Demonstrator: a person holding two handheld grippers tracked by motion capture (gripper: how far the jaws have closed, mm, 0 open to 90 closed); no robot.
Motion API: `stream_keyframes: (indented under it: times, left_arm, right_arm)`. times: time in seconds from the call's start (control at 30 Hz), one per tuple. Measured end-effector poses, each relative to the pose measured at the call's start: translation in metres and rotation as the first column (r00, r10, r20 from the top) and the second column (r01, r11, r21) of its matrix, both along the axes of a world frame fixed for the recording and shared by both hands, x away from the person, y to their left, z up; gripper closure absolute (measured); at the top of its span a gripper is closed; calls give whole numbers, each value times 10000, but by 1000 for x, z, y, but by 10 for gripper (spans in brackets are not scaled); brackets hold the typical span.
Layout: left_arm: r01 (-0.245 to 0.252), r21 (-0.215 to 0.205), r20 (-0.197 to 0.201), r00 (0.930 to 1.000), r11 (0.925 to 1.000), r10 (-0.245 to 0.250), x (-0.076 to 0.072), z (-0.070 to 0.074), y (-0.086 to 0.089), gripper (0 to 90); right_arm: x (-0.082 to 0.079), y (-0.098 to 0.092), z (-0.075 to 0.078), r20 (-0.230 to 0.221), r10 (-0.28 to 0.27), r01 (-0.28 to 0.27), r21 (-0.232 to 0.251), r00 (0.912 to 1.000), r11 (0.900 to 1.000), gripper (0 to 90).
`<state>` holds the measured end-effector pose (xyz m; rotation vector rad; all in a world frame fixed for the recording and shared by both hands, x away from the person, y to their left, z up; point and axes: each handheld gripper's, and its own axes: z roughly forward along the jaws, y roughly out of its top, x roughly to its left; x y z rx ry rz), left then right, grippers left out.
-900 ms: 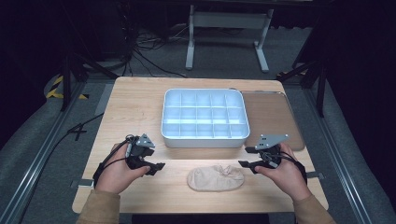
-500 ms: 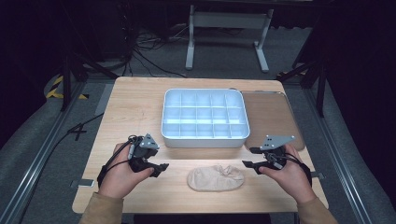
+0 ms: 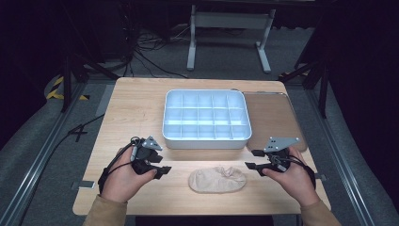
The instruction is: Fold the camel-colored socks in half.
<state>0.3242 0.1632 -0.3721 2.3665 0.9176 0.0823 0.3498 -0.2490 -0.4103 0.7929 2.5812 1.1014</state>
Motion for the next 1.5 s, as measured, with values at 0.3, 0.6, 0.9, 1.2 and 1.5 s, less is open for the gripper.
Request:
stream_keyframes:
  times: [0.3,0.6,0.9,1.2,1.5]
  left_arm:
    - [1160,-190,13,9933,9931,-1160,0,5,-19,569]
    - [897,-277,-95,9959,9956,-900,0,8,-28,628]
    - [625,-289,-382,9972,9976,-636,4,-3,-44,653]
    - [475,385,-757,9961,9981,-445,13,-29,-56,664]
    - [371,746,-1143,9930,9965,-284,19,-54,-66,660]
  right_arm:
    - [-3,3,0,-27,160,-160,32,9999,9999,479]
    - [-5,2,-2,-151,143,-142,64,9998,9999,477]
    - [-6,5,-6,-214,175,-173,89,9996,9998,469]
    - [-6,7,-8,-243,249,-248,49,9994,9997,463]
    - [-7,12,-12,-341,354,-356,-65,9988,9993,458]
